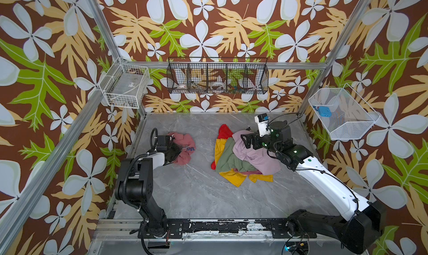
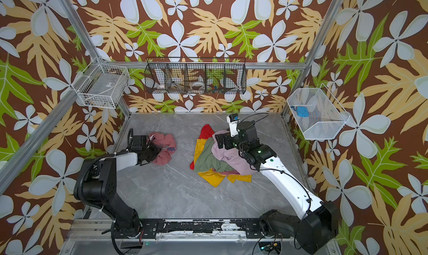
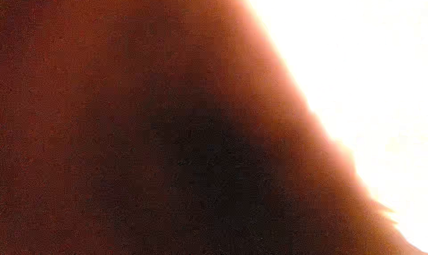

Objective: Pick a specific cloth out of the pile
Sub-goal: 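Lower the pink shirt onto the table beside the pile with the left gripper, then open the left gripper to release the pink shirt and lift away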

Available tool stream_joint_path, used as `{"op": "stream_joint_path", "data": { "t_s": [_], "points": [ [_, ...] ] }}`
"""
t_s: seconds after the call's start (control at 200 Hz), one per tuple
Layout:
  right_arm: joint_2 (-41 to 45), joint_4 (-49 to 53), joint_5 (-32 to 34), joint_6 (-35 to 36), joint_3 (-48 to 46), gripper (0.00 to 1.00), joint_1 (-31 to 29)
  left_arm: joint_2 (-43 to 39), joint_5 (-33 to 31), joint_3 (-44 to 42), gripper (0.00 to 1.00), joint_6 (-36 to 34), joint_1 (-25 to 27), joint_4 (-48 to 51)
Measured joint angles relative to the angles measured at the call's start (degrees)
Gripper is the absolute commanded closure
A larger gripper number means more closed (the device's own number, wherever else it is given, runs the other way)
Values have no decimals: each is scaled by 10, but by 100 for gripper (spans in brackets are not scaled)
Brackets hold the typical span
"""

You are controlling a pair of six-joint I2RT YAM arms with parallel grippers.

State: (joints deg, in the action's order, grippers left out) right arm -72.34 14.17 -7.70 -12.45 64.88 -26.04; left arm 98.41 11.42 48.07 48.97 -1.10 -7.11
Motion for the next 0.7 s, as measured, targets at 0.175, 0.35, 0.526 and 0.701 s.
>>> {"op": "stream_joint_path", "data": {
  "t_s": [0.175, 0.35, 0.526, 0.701],
  "points": [
    [-36, -4, -39, 30, 33, 1, 0, 36, -1, 44, 82, 24, 0, 0],
    [-64, -5, -61, 46, 53, 0, 0, 71, -7, 93, 82, 43, 0, 8],
    [-90, -5, -85, 52, 74, 0, 0, 103, -10, 136, 82, 64, 0, 16],
    [-110, -6, -88, 52, 89, 0, 0, 124, -22, 158, 79, 66, 2, 26]
  ]
}}
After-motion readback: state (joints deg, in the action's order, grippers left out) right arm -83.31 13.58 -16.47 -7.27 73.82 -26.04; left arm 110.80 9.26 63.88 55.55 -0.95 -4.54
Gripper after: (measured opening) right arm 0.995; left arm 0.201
